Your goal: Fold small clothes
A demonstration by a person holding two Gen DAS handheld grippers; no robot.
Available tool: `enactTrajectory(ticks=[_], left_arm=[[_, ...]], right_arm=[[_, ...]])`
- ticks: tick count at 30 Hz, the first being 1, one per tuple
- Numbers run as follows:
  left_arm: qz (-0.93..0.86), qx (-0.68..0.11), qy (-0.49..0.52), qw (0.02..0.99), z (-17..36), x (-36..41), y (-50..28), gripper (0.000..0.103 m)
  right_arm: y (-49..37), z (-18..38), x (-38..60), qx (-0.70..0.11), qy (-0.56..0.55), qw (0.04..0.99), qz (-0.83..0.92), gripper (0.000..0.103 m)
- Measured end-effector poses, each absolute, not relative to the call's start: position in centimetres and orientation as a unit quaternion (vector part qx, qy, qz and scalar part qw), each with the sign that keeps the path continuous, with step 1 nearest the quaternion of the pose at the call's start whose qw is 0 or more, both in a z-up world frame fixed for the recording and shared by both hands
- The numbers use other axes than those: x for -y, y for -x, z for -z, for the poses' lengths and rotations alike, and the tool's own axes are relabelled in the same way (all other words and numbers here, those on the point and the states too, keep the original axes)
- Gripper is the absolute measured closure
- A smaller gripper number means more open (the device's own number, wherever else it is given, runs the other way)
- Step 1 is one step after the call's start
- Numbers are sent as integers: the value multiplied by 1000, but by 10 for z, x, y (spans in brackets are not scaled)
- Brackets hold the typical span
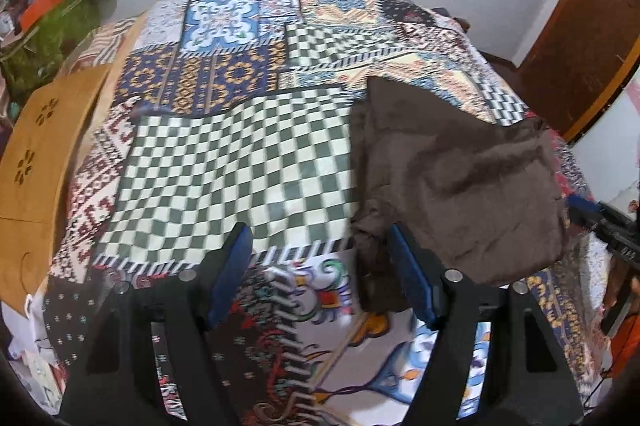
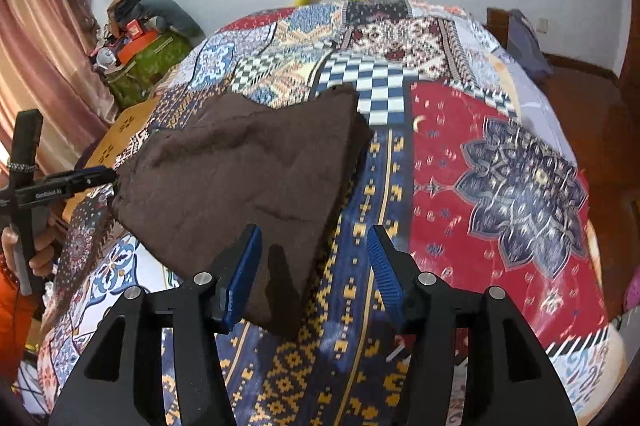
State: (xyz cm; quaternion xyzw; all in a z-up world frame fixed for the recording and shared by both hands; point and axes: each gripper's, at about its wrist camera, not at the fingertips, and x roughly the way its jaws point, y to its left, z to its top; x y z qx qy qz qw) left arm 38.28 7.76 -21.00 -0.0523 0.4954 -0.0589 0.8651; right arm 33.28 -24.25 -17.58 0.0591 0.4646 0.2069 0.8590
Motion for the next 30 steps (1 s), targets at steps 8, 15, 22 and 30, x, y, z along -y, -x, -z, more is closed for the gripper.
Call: enactTrajectory(ticks=[8,15,22,30], left_arm=[[88,-539,121,829,244,-67,-425,29],[130,-547,169,810,257,-64,-449,29],[141,-549,158,809,259,-54,-455,30],[156,-543,144,813,246,-38,-448,86]], right_arm=[[-343,185,231,-468,-62,856,-213,49],[-356,189,222,-464,-63,855,-224,46],[-368,199,228,-473,-119,843,-228,62],[-366,193,220,-479,-133,833,-243,94]])
